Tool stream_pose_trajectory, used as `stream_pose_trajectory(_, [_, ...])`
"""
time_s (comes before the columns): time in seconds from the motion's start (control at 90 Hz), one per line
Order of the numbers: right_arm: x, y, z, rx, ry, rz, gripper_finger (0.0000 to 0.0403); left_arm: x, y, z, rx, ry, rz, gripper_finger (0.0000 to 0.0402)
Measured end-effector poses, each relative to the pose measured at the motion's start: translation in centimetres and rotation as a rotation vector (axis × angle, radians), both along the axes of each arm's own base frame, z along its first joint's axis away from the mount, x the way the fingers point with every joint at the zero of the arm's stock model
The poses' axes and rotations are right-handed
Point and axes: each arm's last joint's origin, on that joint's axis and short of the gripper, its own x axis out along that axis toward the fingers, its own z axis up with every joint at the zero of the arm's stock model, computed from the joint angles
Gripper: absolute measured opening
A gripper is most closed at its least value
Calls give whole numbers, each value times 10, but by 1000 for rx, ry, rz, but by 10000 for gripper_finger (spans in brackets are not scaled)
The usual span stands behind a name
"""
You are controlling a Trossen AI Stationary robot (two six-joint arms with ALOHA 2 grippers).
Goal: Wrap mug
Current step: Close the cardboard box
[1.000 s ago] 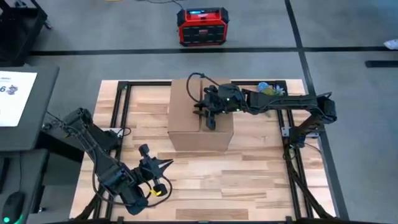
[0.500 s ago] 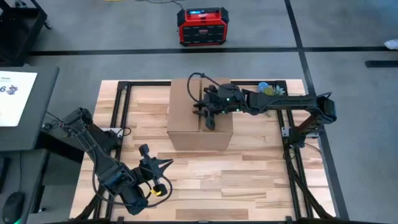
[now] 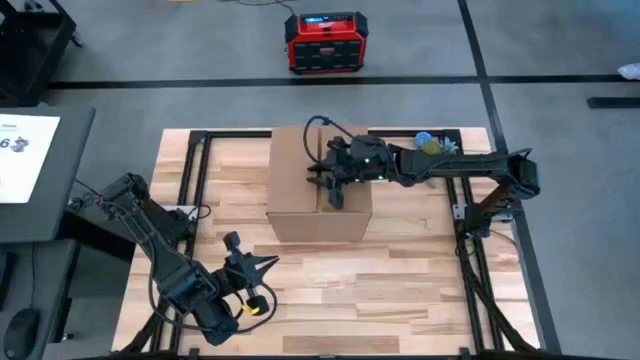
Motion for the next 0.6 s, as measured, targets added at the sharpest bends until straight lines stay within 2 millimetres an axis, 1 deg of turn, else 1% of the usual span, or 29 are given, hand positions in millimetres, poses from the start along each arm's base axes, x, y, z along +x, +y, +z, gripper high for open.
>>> stream_pose_trajectory(0.6, [0,0,1,-1,-6,-1,118,0,0,0,16,28,-19,0])
